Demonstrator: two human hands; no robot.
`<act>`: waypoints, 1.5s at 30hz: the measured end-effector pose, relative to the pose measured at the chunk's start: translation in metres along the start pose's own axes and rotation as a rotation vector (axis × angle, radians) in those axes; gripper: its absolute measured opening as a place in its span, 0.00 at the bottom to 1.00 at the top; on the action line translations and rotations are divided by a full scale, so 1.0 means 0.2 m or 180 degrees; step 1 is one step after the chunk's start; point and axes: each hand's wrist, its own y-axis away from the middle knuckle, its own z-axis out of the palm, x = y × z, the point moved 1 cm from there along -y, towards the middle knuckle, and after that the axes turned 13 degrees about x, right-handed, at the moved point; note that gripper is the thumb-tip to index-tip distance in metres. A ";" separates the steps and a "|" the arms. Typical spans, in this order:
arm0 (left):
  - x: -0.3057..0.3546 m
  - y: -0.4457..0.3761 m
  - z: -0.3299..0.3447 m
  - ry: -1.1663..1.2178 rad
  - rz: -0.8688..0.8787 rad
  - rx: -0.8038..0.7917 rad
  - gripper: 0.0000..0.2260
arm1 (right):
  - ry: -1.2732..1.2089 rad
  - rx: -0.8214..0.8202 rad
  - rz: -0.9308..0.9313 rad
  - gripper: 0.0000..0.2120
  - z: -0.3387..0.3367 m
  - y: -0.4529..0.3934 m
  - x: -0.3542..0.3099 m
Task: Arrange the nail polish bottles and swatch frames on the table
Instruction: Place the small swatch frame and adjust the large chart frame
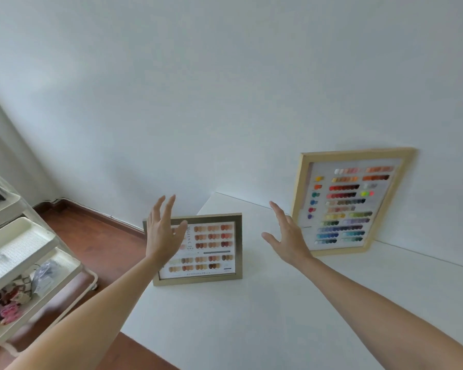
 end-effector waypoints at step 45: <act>1.04 -0.05 1.39 0.1097 0.0507 -0.0601 0.37 | 0.0157 0.1299 0.1830 0.33 -0.90 -0.38 1.21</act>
